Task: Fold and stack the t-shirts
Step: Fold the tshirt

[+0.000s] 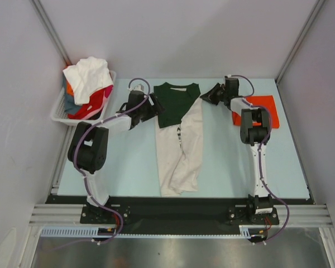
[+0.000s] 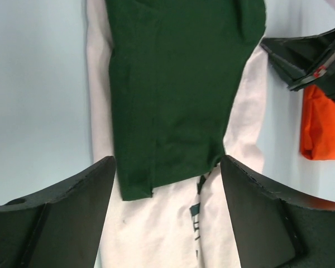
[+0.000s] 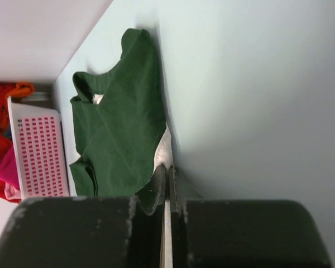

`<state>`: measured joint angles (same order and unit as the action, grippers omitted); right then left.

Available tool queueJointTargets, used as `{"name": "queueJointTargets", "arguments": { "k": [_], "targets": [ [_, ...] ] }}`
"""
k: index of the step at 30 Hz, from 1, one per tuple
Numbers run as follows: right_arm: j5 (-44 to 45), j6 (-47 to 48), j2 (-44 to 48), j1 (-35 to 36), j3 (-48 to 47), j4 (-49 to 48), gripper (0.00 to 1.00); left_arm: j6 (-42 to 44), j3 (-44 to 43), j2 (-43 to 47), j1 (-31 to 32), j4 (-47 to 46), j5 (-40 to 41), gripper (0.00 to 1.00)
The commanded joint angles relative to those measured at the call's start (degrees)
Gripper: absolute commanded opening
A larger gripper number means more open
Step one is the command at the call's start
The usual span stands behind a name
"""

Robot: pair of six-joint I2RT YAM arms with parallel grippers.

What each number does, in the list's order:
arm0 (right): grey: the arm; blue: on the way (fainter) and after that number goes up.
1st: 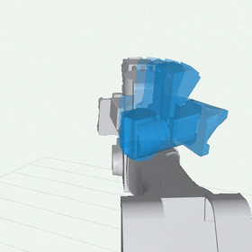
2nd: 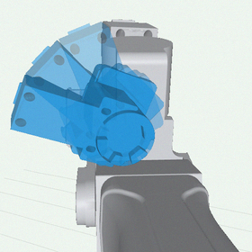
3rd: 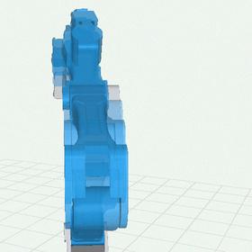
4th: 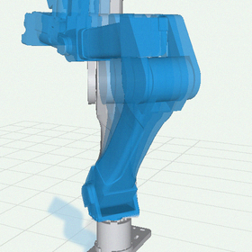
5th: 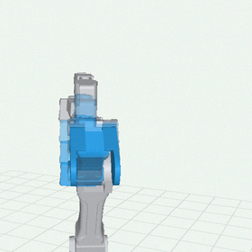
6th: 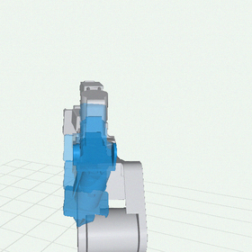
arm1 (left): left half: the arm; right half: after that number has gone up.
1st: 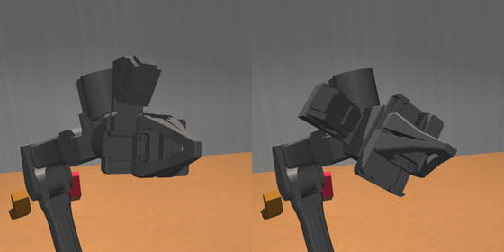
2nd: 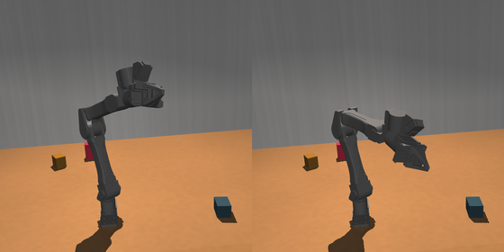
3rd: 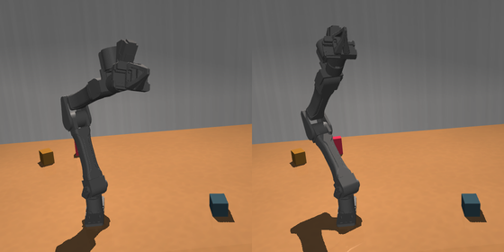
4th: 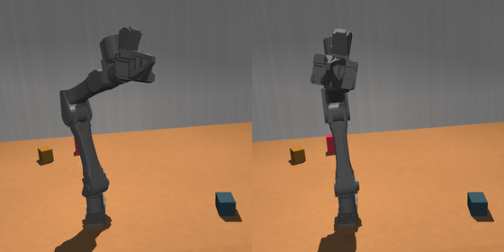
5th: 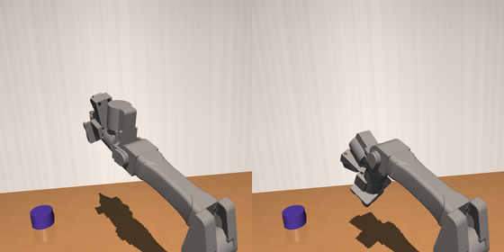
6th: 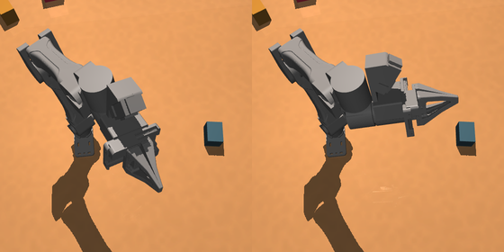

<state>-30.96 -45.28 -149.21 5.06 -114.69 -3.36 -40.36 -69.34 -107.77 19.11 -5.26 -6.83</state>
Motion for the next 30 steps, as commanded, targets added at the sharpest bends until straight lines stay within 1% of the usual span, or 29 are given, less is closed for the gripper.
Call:
{"name": "queueJointTargets", "arguments": {
  "k": [1,3,7,9,10,11,13,14,15,17,19,22,23,25,26,27,28,29,30],
  "targets": [
    [4.41,-2.0,-2.05,-3.21,-2.73,3.09,0.0,2.21,-2.55,-1.65,-0.57,-0.9,-0.29,0.81],
    [3.28,-3.32,-3.1,-4.26,-3.42,1.51,0.0,2.48,-4.48,-4.02,-0.66,-0.55,-0.2,0.81],
    [2.22,-3.41,-3.9,-4.71,-4.4,1.52,0.0,2.48,-7.56,-7.89,-0.74,0.33,-0.11,0.8],
    [1.0,-3.33,-4.25,-4.62,-4.48,0.63,0.11,2.39,-8.88,-9.91,-0.74,0.33,-0.64,0.79],
    [0.03,-3.24,-4.6,-4.45,-4.75,0.63,0.21,2.39,-9.4,-10.62,-0.66,0.33,-0.73,0.79],
    [-0.24,-3.06,-4.52,-4.27,-4.66,0.8,0.35,2.48,-10.1,-11.15,-0.74,0.6,-0.9,0.78],
    [-0.59,-2.19,-2.6,-4.09,-2.66,0.55,0.4,2.74,-10.11,-11.33,-0.74,1.21,-0.9,0.77],
    [-0.42,-1.14,-1.71,-3.92,-1.16,0.37,0.45,2.83,-9.24,-11.07,-0.74,1.21,-0.82,0.77],
    [-0.16,-0.52,-0.57,-3.92,0.25,0.19,0.47,3.18,-8.54,-9.76,-0.74,1.21,-0.47,0.78],
    [0.11,1.32,3.02,-3.83,4.12,0.45,0.49,3.88,-6.43,-8.17,-0.74,1.3,-0.03,0.78],
    [0.29,2.12,5.84,-3.83,7.1,1.24,0.49,4.06,-4.67,-5.81,-0.66,1.83,0.06,0.79],
    [0.9,2.91,13.57,-3.04,18.34,-1.9,0.49,3.01,0.77,-2.9,-0.57,1.31,-1.08,0.79],
    [1.6,3.35,16.2,-2.78,24.63,-2.18,0.49,2.83,4.01,-0.54,-0.31,1.04,-0.99,0.79],
    [4.66,5.19,23.32,-1.64,30.55,-2.27,0.49,2.48,7.71,2.46,-0.04,0.6,-1.08,0.78],
    [5.72,5.2,25.7,-1.46,34.15,-2.62,0.49,2.48,11.38,5.6,0.31,0.51,-1.17,0.78],
    [6.34,4.76,27.9,-1.2,40.97,-3.49,0.49,2.48,13.51,7.29,0.48,0.42,-1.17,0.79],
    [7.48,2.06,32.88,-1.11,45.48,-6.11,0.48,2.48,15.44,8.87,0.66,0.42,-0.99,0.79],
    [7.93,0.56,35.19,-1.1,49.44,-7.79,0.49,2.39,19.38,10.8,0.92,0.25,-1.17,0.79],
    [8.19,-0.76,37.74,-1.1,57.4,-9.63,0.49,2.39,21.16,13.87,1.19,0.16,-1.43,0.79]
  ]
}}
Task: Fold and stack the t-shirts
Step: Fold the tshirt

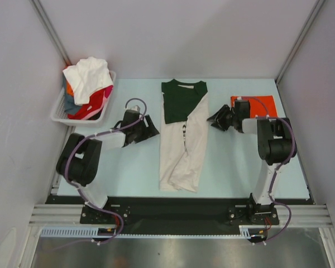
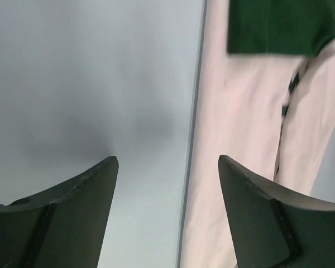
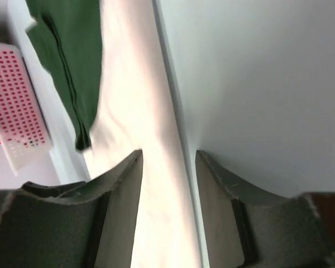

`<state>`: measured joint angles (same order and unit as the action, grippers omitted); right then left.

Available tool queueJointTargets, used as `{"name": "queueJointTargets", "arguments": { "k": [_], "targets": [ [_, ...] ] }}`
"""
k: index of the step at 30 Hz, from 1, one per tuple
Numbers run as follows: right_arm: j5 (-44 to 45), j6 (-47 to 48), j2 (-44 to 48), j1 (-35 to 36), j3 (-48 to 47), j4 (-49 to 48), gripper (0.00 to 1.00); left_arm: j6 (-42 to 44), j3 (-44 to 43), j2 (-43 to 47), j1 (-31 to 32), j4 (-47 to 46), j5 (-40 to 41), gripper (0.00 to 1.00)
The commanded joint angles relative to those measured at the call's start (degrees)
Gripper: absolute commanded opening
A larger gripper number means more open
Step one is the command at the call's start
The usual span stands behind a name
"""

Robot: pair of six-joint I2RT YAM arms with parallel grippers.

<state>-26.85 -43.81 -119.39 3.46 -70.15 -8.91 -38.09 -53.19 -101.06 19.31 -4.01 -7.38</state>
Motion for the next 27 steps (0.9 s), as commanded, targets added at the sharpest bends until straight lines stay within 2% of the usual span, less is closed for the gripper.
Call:
{"name": "queueJointTargets", "arguments": {
  "k": [1,3,7,11,15,18,22,25,26,27],
  "targets": [
    [3.39,-3.46,11.78,0.84,16.06,-7.06,0.49,0.29,6.76,8.84,1.34,-1.09,-1.06,0.79],
    [3.73,-2.69,15.84,1.54,22.82,-6.05,0.47,0.64,11.34,13.49,3.27,-0.91,-1.33,0.79],
    [6.54,1.09,25.68,5.58,30.48,4.48,0.42,0.47,16.53,18.87,7.66,1.89,-0.45,0.79],
    [11.01,1.72,38.05,12.25,37.08,12.58,0.43,-1.55,22.67,21.95,10.04,2.25,-2.38,0.79],
    [20.59,-5.2,44.4,25.41,40.79,19.8,0.43,-3.22,25.94,24.15,11.8,2.34,-3.96,0.78],
    [22.02,-10.05,46.79,31.14,43.85,21.04,0.43,-4.71,27.61,25.12,12.68,2.25,-5.19,0.78],
    [22.28,-14.71,47.15,35.37,45.8,20.15,0.41,-5.6,28.49,24.5,14.7,2.25,-6.51,0.75],
    [22.98,-14.64,46.71,36.52,45.11,21.82,0.3,-6.3,29.11,23.89,17.24,2.25,-7.21,0.68],
    [23.33,-14.46,46.88,36.53,44.84,22.52,0.17,-6.82,29.72,23.89,17.51,2.25,-7.39,0.66],
    [24.12,-14.2,47.06,36.44,44.66,24.18,0.08,-7.0,29.98,23.97,17.78,2.25,-7.56,0.65]
  ]
}}
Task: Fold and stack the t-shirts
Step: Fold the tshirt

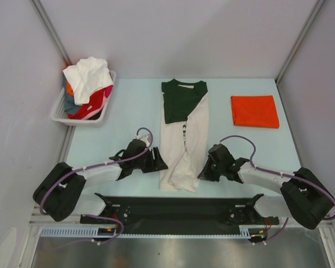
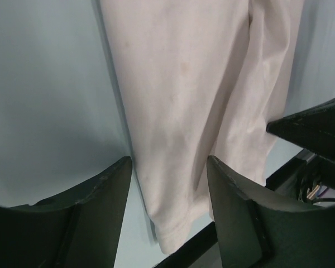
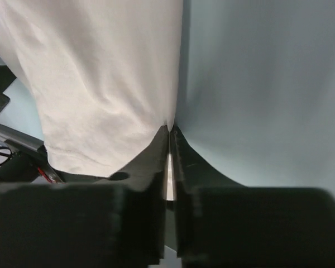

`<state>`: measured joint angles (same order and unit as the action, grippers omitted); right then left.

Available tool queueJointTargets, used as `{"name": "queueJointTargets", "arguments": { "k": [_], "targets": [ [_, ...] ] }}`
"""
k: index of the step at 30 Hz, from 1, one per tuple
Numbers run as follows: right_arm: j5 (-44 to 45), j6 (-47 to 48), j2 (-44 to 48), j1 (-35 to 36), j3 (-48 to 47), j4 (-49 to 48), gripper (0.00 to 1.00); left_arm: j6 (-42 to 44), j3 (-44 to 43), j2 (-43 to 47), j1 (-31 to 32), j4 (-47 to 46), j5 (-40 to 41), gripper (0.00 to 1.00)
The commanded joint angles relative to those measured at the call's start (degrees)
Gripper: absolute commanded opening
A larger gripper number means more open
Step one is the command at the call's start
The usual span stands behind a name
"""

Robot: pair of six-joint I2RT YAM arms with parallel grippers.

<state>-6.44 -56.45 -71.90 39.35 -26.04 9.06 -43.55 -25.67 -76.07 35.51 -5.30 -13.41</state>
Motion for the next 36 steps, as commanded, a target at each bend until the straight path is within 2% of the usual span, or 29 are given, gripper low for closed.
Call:
{"name": "queueJointTargets", "arguments": {
  "k": [1,4,10,13,19,33,36],
  "targets": [
    [4.32,-1.3,-0.17,0.2,0.03,7.45,0.0,-1.71,2.9,-0.83,1.76,3.54,-1.71,0.63],
    [9.59,-0.51,3.15,-1.29,-1.03,14.3,0.0,-2.33,4.92,0.39,1.93,3.54,-1.97,0.61],
    [12.67,1.43,10.45,-3.67,-0.76,22.83,0.0,-3.21,7.21,2.42,2.11,3.54,-3.38,0.6],
    [11.72,2.3,12.48,-4.2,-0.06,23.64,0.18,-3.56,7.39,2.77,3.07,3.72,-3.73,0.58],
    [8.64,4.23,12.57,-4.64,-0.41,24.87,0.35,-5.84,9.06,3.91,5.1,3.81,-3.73,0.54],
    [-1.73,6.52,12.83,-4.64,2.31,22.75,0.32,-8.31,11.25,4.79,7.47,4.77,-4.43,0.37],
    [-1.83,6.87,14.06,-4.72,2.84,24.51,0.27,-8.48,12.48,5.5,7.47,4.95,-3.91,0.2]
  ]
}}
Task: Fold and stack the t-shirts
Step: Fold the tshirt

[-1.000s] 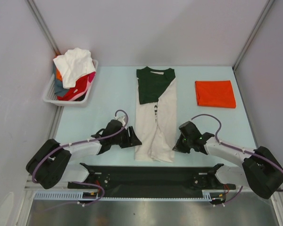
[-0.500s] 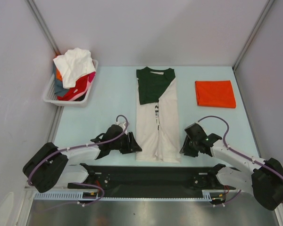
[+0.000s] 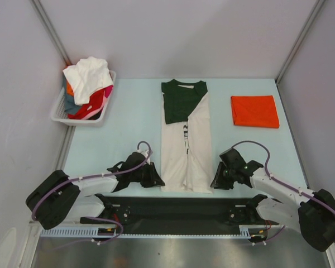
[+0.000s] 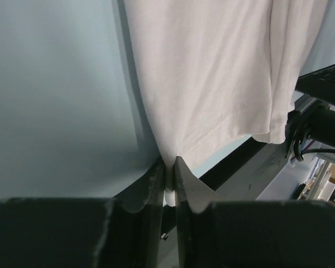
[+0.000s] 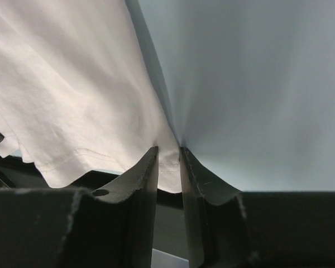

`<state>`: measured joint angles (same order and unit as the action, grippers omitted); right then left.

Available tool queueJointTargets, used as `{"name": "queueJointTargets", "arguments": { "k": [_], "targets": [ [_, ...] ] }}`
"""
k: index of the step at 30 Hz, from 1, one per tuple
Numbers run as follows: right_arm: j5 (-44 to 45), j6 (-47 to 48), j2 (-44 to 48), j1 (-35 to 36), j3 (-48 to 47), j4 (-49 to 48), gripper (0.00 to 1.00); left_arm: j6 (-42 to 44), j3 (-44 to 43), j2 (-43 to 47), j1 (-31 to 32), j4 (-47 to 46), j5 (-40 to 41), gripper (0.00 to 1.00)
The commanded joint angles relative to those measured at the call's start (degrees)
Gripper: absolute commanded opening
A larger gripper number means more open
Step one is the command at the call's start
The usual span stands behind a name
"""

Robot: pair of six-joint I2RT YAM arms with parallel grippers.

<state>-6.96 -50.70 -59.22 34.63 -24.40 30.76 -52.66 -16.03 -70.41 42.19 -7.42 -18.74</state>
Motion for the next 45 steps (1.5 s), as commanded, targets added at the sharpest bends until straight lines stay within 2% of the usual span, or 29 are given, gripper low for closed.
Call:
{"name": "queueJointTargets", "arguments": {
  "k": [1,4,7,11,12,14,15,16,17,22,26,29,34,45],
  "targets": [
    [-1.3,1.13,1.65,0.0,1.29,3.07,0.24,0.2,3.28,0.01,0.78,6.98,1.51,0.17],
    [-2.17,1.39,2.44,0.0,1.9,3.78,0.25,-0.59,3.46,0.89,0.78,6.98,0.64,0.17],
    [-3.67,2.18,2.27,0.17,2.43,4.04,0.32,-1.12,4.08,2.64,0.87,6.98,0.29,0.26],
    [-5.68,2.09,1.65,0.35,3.31,3.08,0.32,-1.12,4.96,5.37,0.87,8.55,0.11,0.34],
    [-6.04,1.92,1.57,0.44,3.4,2.47,0.31,-1.21,5.04,5.9,0.87,8.65,0.28,0.32],
    [-6.48,2.09,1.74,0.52,2.96,3.16,0.24,-1.48,5.31,6.87,0.87,8.83,0.02,0.18],
    [-6.49,2.18,2.0,0.52,2.78,3.6,0.2,-1.56,5.31,7.13,0.87,8.83,-0.15,0.15],
    [-6.22,2.27,2.35,0.44,2.35,4.04,0.09,-1.65,5.22,7.3,0.87,8.83,-0.24,0.11],
    [-5.61,2.36,3.4,0.35,1.21,5.0,0.0,-1.74,4.87,7.31,0.87,8.83,-0.59,0.01],
    [-5.17,3.23,6.57,-0.88,-3.01,7.81,0.0,-3.14,3.03,7.83,0.43,7.6,-1.47,0.0],
    [-5.16,6.3,7.89,-5.0,-8.89,10.63,0.0,-3.59,0.48,9.76,-1.06,5.75,-2.35,0.0],
    [-7.79,9.56,6.93,-11.15,-11.1,9.24,0.0,-3.24,-2.5,9.86,-5.18,4.35,-5.85,0.0],
    [-9.21,14.39,-0.18,-18.53,-17.6,5.37,0.0,-2.36,-11.71,6.7,-11.16,3.02,-6.49,0.0],
    [-9.21,16.51,-23.29,-22.15,-36.05,-4.65,0.0,1.33,-31.77,-14.83,-18.28,2.41,-2.62,0.0]
  ]
}}
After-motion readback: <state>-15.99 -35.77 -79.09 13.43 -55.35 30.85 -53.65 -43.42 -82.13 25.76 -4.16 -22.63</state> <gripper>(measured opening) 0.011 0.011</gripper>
